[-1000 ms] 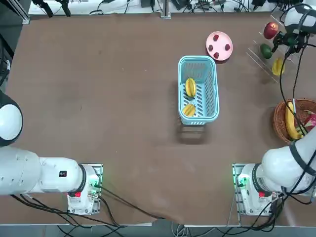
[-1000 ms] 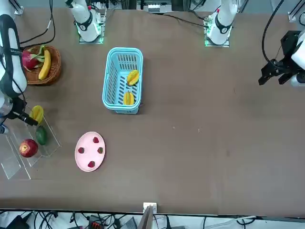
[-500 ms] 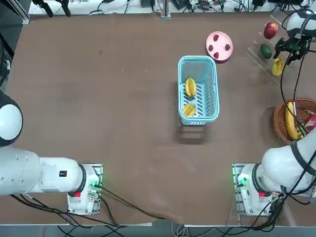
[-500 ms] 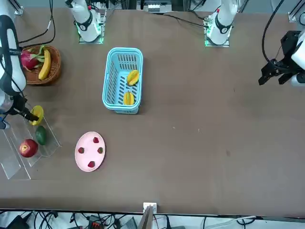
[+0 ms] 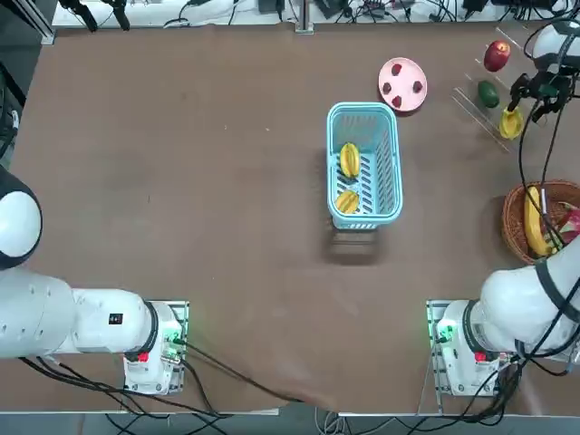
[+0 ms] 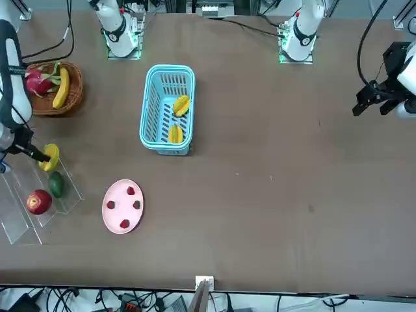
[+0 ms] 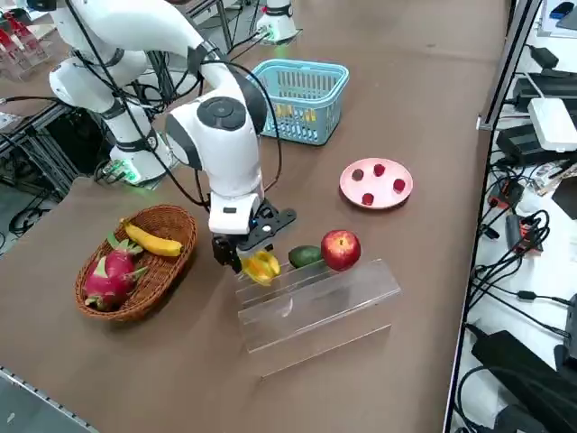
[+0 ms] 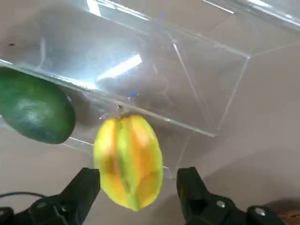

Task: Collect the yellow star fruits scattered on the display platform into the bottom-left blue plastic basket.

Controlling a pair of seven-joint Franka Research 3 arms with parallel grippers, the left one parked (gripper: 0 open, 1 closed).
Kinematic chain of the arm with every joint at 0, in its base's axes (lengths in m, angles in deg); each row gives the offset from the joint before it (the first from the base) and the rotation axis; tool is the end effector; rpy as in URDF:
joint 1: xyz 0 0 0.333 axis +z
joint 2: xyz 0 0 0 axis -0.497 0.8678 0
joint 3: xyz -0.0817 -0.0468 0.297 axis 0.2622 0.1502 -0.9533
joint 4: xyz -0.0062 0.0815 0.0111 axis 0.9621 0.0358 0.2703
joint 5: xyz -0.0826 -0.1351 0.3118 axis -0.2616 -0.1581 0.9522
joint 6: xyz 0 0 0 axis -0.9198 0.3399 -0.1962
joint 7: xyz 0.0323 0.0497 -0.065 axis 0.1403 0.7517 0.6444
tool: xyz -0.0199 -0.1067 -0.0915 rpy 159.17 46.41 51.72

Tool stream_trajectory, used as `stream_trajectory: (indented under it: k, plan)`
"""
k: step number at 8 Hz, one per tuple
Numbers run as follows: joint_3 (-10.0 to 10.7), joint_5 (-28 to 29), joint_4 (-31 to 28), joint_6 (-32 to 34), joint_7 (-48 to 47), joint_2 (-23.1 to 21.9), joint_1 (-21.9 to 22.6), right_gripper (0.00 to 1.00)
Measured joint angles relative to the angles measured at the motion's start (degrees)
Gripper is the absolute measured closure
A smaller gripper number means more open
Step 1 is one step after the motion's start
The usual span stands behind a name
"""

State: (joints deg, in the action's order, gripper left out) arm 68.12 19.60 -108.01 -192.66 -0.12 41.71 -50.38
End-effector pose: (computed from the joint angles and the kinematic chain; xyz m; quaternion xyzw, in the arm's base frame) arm 0.5381 -0.2540 0.2756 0.9714 -0.2343 -0.0208 0.0307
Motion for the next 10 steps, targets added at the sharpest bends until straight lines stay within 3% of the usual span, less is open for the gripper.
stream_trajectory:
  k: [5,6,8,10]
  plan:
    - [-0.1,0.0,-0.5,-2.4,0.1,2.1,-0.1,0.04]
    - [-0.3,0.0,-0.5,-2.2,0.8,2.0,-0.1,0.13]
    - [-0.5,0.0,-0.5,-1.7,2.0,1.4,-0.1,0.54]
    - [-0.4,0.0,-0.5,-0.9,2.7,0.9,-0.1,0.78]
